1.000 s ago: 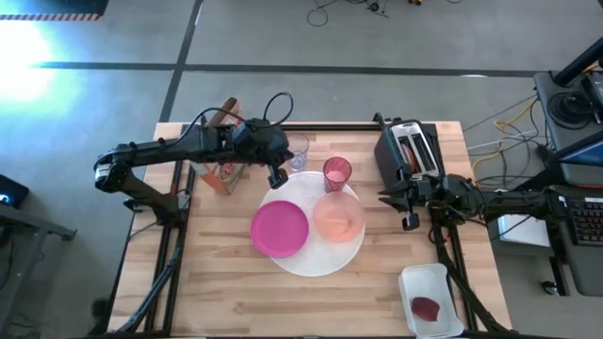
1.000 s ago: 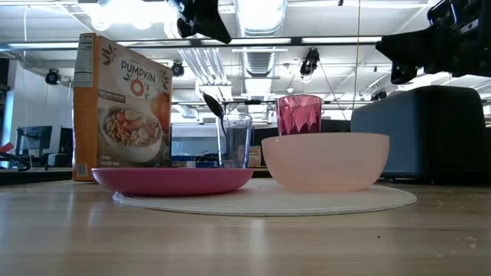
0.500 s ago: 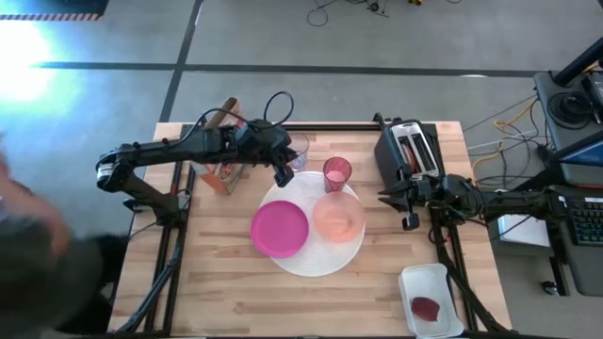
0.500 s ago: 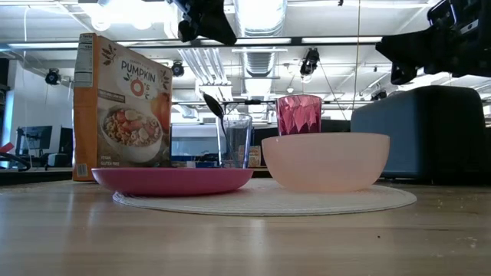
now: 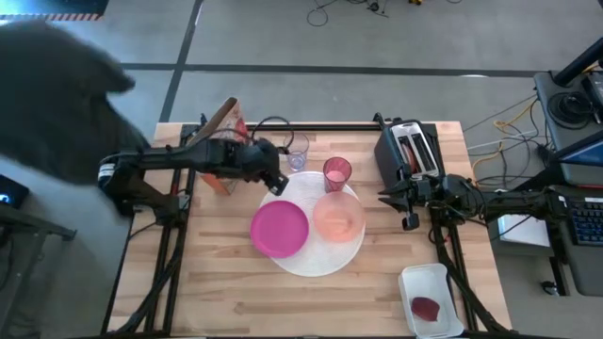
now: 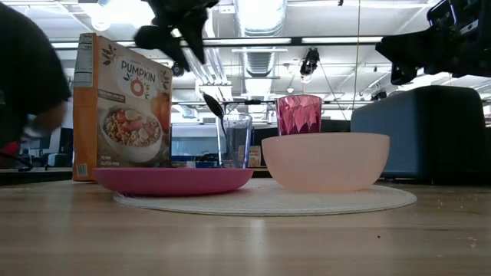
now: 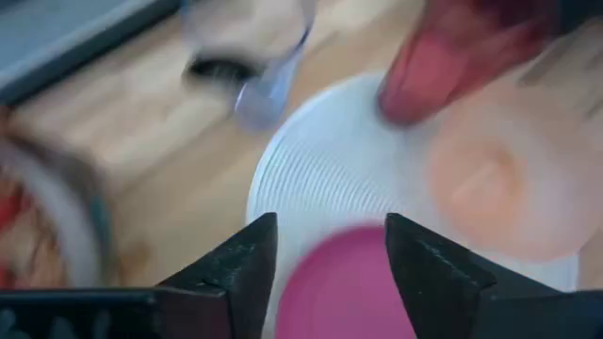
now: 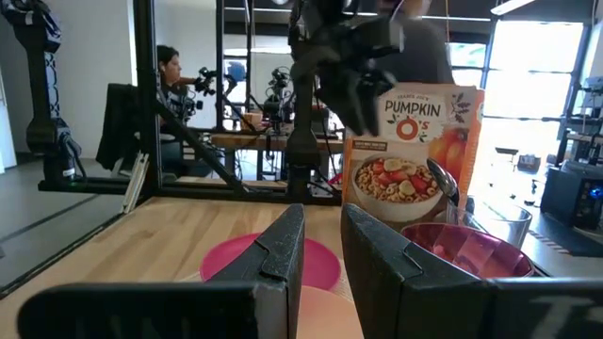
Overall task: Arrange a breakfast setting
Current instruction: Pour the cereal from the orange cereal box into the orange bowl
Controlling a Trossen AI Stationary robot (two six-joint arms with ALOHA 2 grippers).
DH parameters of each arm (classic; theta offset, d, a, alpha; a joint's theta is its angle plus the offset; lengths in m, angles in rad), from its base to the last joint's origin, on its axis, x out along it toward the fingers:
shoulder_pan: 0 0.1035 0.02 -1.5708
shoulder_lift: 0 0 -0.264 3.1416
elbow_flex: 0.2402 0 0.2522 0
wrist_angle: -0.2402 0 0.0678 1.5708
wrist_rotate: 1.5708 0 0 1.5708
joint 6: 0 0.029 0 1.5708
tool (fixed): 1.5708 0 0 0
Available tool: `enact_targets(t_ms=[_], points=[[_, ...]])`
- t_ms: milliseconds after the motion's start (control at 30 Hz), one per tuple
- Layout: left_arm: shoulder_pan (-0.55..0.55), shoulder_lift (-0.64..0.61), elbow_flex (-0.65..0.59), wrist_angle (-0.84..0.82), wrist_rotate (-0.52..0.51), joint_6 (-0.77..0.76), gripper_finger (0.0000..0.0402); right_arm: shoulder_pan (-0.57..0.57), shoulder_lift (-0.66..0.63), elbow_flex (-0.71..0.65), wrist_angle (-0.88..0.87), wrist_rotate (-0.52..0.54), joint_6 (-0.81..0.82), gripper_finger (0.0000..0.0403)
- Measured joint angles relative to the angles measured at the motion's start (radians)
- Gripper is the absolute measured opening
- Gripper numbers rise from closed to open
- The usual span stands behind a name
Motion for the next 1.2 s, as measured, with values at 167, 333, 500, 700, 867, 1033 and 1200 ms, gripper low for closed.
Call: enact_targets(t_ms=[167, 333, 500, 700, 867, 1033, 1200], points=[[-0.077, -0.001, 0.001, -0.203, 0.000, -0.225, 0.0200, 0.000, 0.000, 0.000, 0.000, 0.000, 0.000, 0.0063], [-0.171, -0.001, 0.001, -0.361, 0.032, -0.446, 0.0201, 0.000, 0.000, 0.000, 0.000, 0.000, 0.000, 0.0063], [-0.262, -0.001, 0.001, -0.487, 0.045, -0.648, 0.0201, 0.000, 0.000, 0.000, 0.000, 0.000, 0.000, 0.0063], [-0.343, -0.011, -0.014, -0.547, 0.013, -0.861, 0.0202, 0.000, 0.000, 0.000, 0.000, 0.000, 0.000, 0.0063], [-0.389, -0.063, -0.098, -0.553, -0.027, -1.021, 0.0211, 0.000, 0.000, 0.000, 0.000, 0.000, 0.000, 0.0063], [-0.398, -0.108, -0.202, -0.552, -0.047, -1.133, 0.0217, 0.000, 0.001, 0.000, -0.001, 0.000, 0.000, 0.0063], [-0.398, -0.145, -0.289, -0.553, -0.126, -1.196, 0.0217, 0.000, 0.001, 0.000, -0.001, 0.000, 0.000, 0.0063]])
